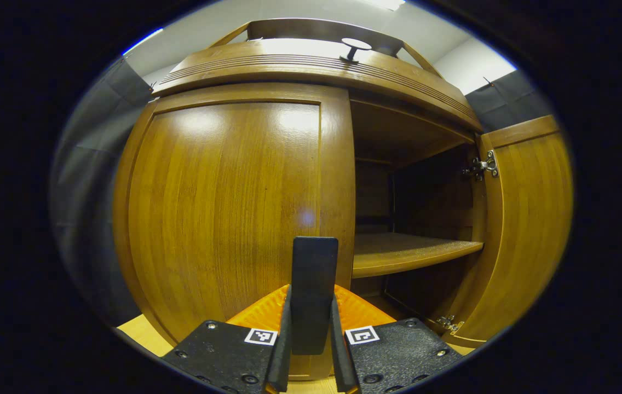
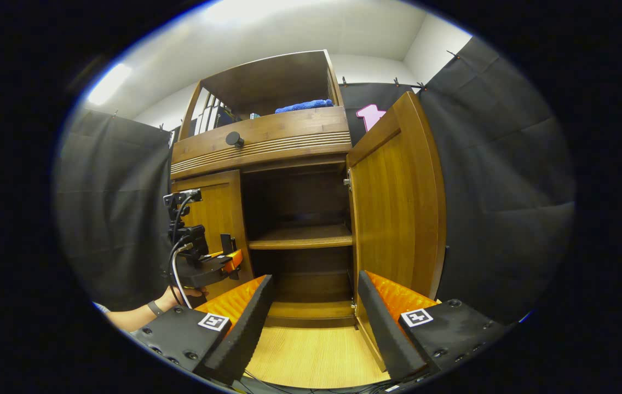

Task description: Open the right door of the double-door shoe cabinet with the right hand, and open the left door with the left hand.

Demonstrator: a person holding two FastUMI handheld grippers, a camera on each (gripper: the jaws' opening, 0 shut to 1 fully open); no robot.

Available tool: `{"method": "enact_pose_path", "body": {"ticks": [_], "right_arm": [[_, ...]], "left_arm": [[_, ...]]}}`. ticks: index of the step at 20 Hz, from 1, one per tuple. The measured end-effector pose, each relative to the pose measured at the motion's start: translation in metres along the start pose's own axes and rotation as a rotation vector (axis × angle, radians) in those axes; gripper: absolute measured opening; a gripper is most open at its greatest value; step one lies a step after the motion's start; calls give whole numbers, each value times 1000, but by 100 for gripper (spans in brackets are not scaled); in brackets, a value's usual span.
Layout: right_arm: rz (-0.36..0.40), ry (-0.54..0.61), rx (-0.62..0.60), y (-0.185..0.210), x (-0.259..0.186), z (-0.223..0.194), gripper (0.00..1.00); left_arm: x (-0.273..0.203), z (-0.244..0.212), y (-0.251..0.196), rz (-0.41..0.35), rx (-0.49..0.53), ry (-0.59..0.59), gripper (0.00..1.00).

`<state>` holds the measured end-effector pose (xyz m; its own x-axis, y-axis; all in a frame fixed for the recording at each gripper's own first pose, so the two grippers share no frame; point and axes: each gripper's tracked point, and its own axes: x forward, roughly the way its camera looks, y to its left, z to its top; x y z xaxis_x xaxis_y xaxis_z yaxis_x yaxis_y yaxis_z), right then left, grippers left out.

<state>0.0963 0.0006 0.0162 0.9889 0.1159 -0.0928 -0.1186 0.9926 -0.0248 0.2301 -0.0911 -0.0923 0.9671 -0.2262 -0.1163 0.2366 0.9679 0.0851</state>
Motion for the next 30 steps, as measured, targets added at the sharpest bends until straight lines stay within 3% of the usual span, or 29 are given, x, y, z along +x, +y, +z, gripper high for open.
{"method": "enact_pose_path", "body": {"ticks": [4,13,23,30], "right_arm": [[-34,5,-20,-8,-13,-3,98],[-24,6,-53,5,-26,-6,98],[107,16,-78,50,-1,-11,98],[157,29,-60,60,10,-18,98]], "left_arm": [[-4,-1,-7,-18,-32,55,23],[-75,8,6,-36,-3,91,23],[-169,22,66,111,26,39,22],[-200,27,101,167,74,-12,16]]}}
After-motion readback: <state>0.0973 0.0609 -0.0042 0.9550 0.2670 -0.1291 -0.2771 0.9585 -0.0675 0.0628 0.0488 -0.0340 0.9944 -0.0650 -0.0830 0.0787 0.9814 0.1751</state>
